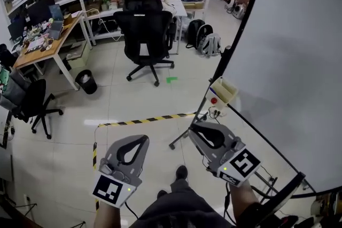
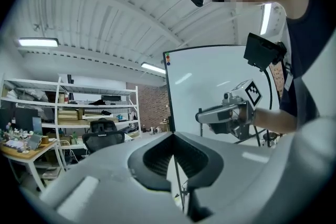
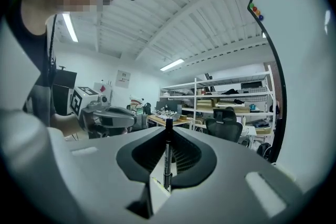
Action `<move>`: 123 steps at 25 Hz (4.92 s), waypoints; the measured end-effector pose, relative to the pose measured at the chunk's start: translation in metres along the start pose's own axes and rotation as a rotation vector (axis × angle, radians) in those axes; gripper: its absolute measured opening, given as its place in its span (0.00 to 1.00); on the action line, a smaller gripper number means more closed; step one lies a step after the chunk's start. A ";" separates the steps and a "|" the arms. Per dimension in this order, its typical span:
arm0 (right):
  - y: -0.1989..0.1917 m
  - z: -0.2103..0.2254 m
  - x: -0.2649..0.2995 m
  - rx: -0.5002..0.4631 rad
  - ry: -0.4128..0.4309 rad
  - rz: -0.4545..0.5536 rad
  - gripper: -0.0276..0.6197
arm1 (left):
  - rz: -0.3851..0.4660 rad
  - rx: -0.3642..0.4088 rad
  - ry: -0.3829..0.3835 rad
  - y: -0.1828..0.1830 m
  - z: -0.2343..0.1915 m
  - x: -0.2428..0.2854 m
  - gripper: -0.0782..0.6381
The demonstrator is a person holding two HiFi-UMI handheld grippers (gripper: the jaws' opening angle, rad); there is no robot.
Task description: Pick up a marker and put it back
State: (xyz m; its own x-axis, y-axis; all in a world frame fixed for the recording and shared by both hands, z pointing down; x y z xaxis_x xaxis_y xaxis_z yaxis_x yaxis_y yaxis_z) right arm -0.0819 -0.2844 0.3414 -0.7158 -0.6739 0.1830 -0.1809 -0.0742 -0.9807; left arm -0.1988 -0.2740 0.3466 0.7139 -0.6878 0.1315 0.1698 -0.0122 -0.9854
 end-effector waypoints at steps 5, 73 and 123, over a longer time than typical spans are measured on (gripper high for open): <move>0.001 -0.037 -0.014 -0.018 -0.033 -0.033 0.09 | 0.021 -0.031 -0.053 -0.004 0.015 -0.030 0.11; -0.063 -0.388 -0.401 -0.025 0.072 -0.060 0.09 | 0.063 -0.064 0.050 -0.004 0.416 -0.368 0.11; -0.090 -0.308 -0.543 0.006 0.004 0.046 0.09 | 0.058 -0.004 0.032 0.042 0.540 -0.286 0.11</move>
State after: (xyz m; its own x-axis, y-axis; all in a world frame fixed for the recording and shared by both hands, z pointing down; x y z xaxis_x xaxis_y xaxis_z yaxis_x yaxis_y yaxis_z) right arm 0.1154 0.3142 0.3517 -0.7262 -0.6736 0.1377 -0.1433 -0.0477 -0.9885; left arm -0.0289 0.3136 0.3263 0.6999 -0.7107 0.0710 0.1261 0.0251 -0.9917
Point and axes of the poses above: the fingertips, and each gripper's own axes: x forward along the fingers, z to its right, y out of its top, the point moved 1 cm from there along -x, backward along the fingers, and after that the axes turned 7 degrees about -z, right-handed, at the moved point
